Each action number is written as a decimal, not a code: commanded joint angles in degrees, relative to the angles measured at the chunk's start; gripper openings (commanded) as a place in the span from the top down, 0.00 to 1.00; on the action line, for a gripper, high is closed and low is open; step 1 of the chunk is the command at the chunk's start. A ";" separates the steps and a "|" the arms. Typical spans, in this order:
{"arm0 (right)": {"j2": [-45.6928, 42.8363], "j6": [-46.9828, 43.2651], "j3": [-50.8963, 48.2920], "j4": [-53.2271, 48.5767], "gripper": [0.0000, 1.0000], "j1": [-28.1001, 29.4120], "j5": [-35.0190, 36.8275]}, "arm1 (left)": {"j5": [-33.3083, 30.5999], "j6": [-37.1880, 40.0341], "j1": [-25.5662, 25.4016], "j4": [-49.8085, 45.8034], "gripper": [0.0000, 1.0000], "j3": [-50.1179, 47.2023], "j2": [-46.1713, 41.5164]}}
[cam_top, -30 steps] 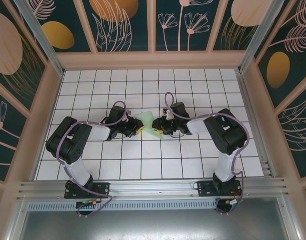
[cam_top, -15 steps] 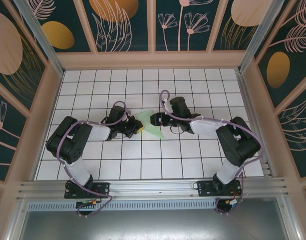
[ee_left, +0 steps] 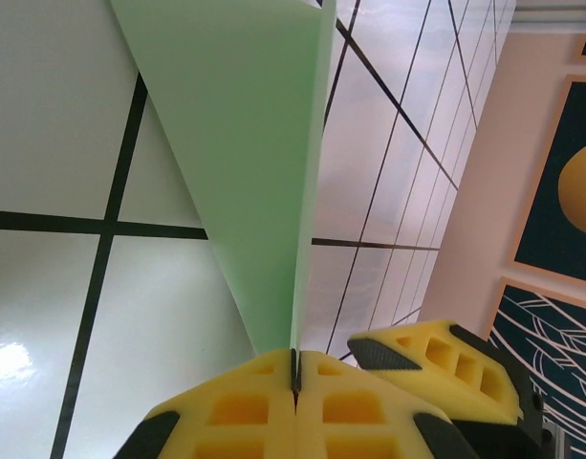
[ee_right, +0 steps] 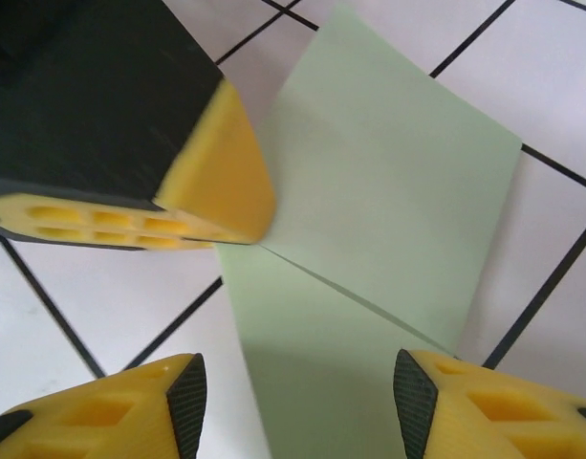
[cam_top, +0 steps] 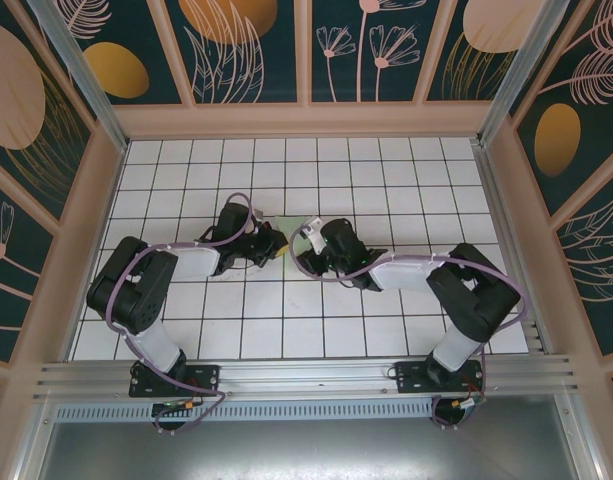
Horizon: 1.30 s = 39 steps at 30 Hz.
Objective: Fold a paper plane with a square sheet of paper (pick it up from the middle)
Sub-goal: Fold the wing for the fifth time at the center of the table.
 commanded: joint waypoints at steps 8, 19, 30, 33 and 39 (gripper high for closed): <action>3.79 -11.25 -2.95 12.33 0.41 2.65 3.30 | 0.19 -1.01 -0.50 -1.65 1.00 1.62 -1.15; 9.32 -15.85 -2.67 18.30 0.47 3.10 9.31 | 0.24 -1.09 -0.49 -2.24 1.00 1.64 -1.02; 10.37 -17.81 -1.90 20.76 0.55 3.18 9.40 | 0.21 -1.34 -0.50 -2.26 0.99 1.46 -0.84; 10.28 -17.81 -1.77 21.12 0.58 3.19 9.08 | 0.30 -1.32 -0.50 -2.26 0.99 1.57 -0.67; 10.15 -16.94 -1.91 20.40 0.74 3.19 7.42 | 0.17 -0.93 -0.50 -2.51 0.90 1.83 -1.25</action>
